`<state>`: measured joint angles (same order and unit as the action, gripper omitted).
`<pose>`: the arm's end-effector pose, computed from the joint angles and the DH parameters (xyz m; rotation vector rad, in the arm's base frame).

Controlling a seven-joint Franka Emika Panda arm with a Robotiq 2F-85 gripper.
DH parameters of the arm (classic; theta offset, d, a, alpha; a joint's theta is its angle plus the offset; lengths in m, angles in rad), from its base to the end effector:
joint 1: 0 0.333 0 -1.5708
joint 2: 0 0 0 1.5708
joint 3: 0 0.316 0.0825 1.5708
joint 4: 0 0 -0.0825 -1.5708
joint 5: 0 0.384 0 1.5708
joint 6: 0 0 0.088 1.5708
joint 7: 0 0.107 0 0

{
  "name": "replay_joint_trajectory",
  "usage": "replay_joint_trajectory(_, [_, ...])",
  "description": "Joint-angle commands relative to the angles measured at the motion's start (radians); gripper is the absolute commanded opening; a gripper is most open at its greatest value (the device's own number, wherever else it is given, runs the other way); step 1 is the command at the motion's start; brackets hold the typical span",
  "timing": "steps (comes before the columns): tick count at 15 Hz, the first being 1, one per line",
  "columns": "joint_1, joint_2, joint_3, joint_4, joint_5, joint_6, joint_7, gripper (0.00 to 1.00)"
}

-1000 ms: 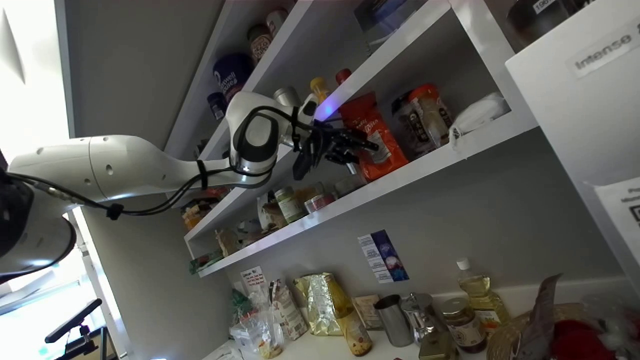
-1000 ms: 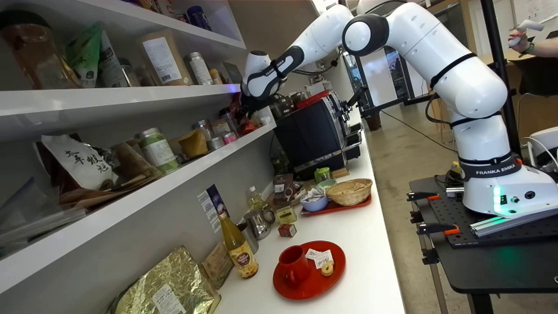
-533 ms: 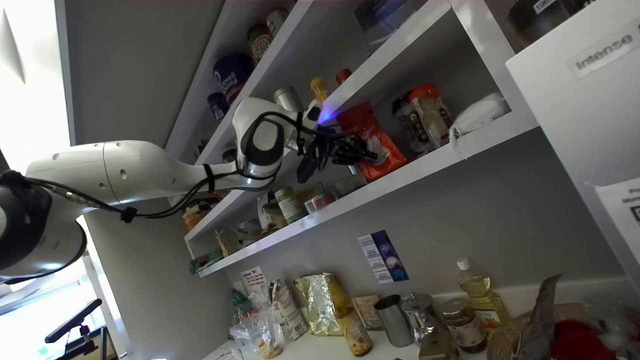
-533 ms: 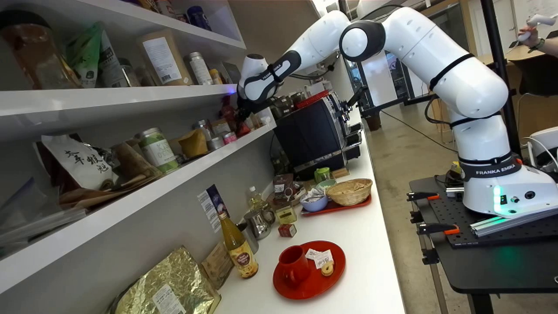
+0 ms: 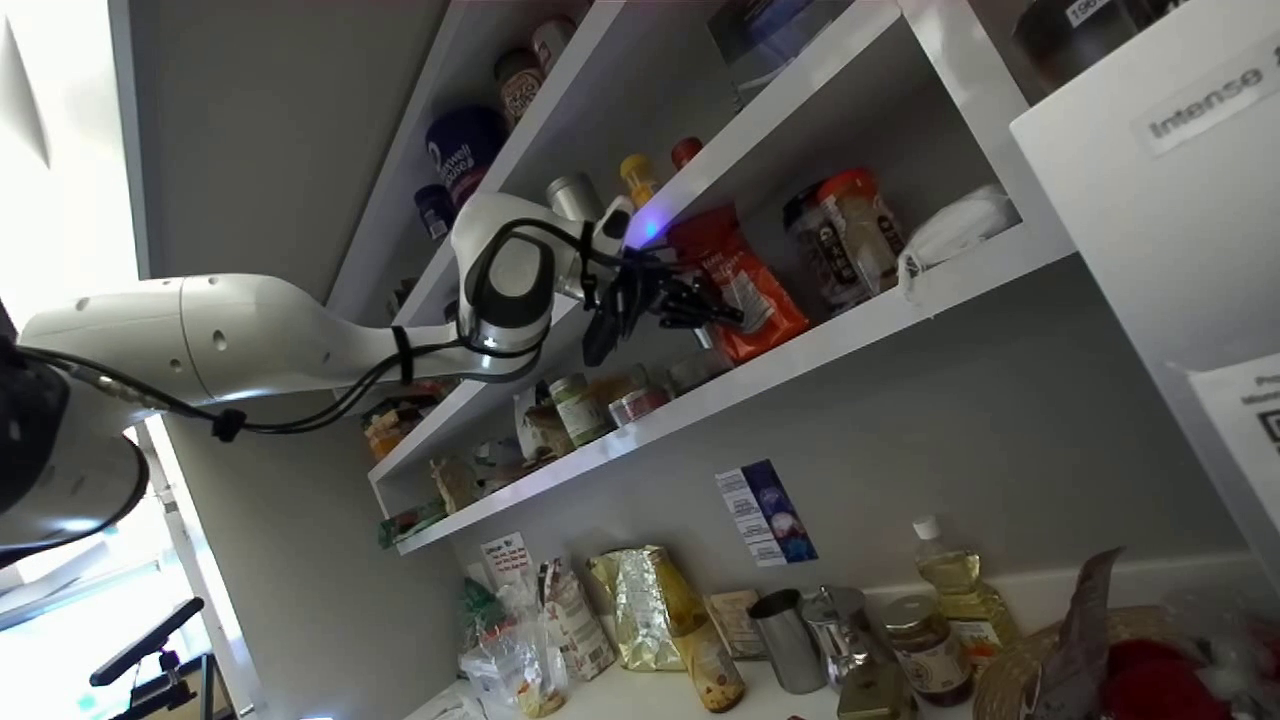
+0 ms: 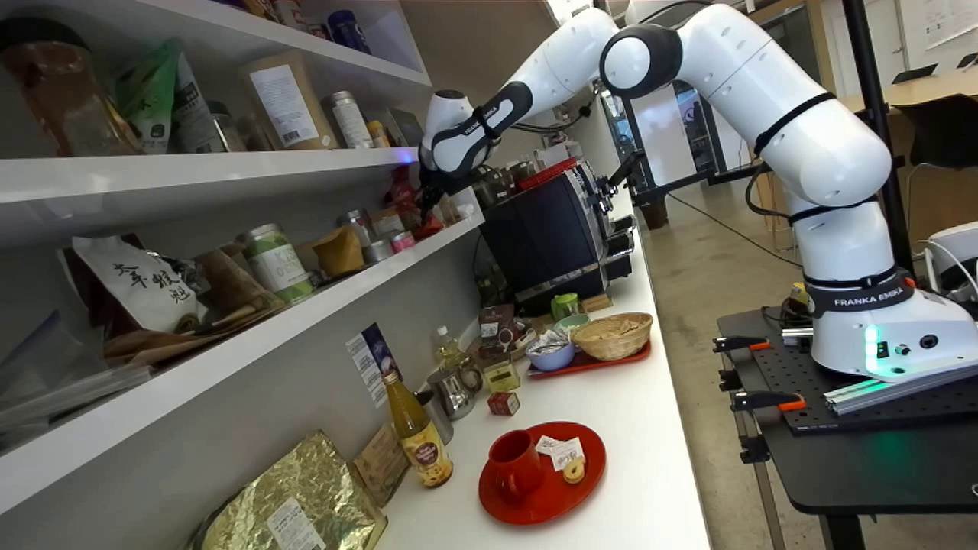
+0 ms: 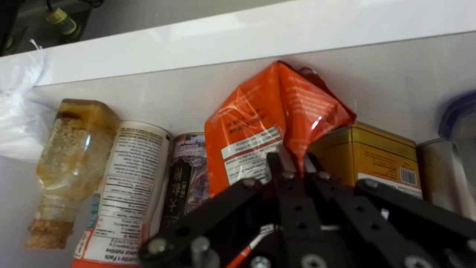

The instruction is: Take the orange packet off of the shelf

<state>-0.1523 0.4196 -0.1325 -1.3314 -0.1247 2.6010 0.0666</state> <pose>0.7115 -0.1821 0.5975 2.6380 -0.3149 1.1758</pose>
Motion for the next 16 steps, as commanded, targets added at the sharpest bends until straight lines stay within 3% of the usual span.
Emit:
replay_joint_trajectory(1, [0.041, -0.177, -0.042, -0.238, -0.094, -0.016, 0.045, 0.01])
replay_joint_trajectory(5, [0.041, -0.332, -0.030, -0.432, -0.170, -0.074, 0.017, 0.01])
replay_joint_trajectory(11, [0.070, -0.534, 0.043, -0.756, -0.038, -0.176, -0.161, 0.01])
replay_joint_trajectory(16, [0.184, -0.536, 0.152, -0.933, 0.047, -0.152, -0.219, 0.01])
